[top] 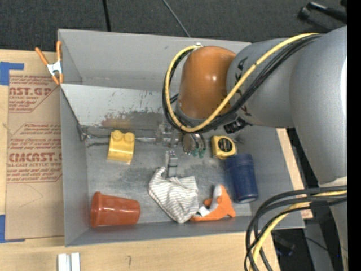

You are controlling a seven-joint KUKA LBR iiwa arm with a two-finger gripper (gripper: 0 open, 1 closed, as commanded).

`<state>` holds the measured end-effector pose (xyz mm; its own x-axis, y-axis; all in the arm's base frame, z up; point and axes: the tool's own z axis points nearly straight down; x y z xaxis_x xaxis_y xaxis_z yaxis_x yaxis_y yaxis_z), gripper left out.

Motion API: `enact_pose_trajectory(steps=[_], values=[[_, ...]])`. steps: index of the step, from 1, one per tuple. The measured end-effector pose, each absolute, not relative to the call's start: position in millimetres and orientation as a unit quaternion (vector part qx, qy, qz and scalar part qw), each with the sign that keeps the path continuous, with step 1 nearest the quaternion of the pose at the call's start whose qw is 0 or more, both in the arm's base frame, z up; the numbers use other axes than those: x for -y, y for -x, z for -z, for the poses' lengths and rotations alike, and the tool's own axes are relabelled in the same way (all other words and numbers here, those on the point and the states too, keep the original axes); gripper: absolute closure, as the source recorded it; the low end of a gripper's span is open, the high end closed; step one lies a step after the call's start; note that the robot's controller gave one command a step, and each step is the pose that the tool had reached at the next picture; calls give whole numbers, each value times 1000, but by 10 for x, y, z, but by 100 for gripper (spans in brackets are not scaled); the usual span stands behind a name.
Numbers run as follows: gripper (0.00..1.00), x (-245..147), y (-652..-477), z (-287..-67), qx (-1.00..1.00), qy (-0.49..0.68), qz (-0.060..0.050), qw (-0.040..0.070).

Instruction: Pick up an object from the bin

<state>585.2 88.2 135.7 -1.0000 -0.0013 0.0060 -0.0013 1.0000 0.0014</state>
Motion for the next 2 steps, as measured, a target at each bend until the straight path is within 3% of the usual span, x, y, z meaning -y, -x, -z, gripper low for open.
enact_pose_trajectory(steps=[1,2], values=[[0,-879,-5872,-1406,1000,0,1,-1],[0,-789,-5850,-909,988,-151,0,-4]])
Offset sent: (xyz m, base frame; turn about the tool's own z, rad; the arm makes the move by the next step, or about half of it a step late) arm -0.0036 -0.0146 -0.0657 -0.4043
